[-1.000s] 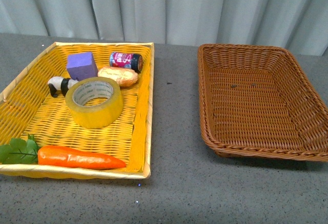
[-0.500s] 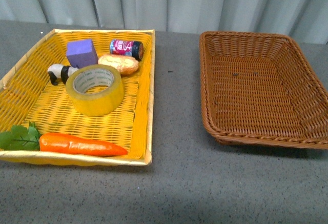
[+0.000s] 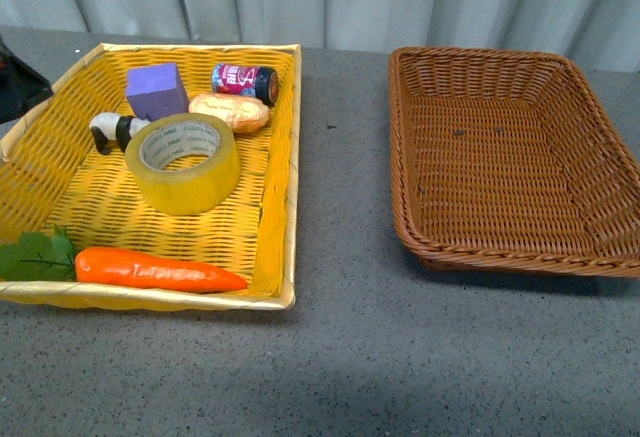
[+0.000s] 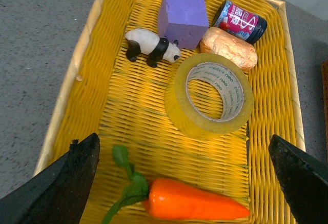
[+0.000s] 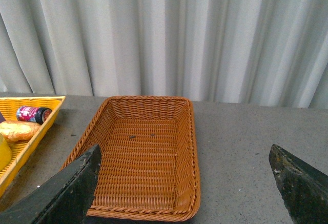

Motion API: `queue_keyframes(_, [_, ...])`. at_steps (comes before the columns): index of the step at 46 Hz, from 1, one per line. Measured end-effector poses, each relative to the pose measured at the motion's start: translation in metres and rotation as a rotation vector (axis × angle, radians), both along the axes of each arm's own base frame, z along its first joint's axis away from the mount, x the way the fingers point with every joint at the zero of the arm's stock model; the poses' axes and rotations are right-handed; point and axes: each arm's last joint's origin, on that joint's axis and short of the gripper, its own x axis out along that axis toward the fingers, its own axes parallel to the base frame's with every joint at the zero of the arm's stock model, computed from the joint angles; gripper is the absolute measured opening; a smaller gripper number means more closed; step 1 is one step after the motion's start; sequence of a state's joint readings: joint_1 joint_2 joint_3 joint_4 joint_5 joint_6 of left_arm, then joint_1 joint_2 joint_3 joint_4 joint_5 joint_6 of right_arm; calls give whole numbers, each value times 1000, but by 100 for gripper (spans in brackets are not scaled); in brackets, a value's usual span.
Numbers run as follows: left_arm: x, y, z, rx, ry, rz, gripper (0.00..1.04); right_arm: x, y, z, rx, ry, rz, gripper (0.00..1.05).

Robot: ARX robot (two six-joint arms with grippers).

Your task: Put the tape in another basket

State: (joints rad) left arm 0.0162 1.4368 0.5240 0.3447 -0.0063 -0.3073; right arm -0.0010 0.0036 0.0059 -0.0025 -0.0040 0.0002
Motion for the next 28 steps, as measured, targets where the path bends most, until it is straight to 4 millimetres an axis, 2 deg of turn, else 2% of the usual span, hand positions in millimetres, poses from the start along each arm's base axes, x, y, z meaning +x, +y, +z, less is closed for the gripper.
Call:
queue_keyframes(4, [24,1,-9,-20,44,-7,98,0,0,0,0,0,0,96])
queue_keyframes(9, [41,2,-19,-31,82,-16,98,0,0,0,0,0,0,96])
queue_keyframes(28, [79,-11,-46,-39,164,-87,98,0,0,0,0,0,0,96])
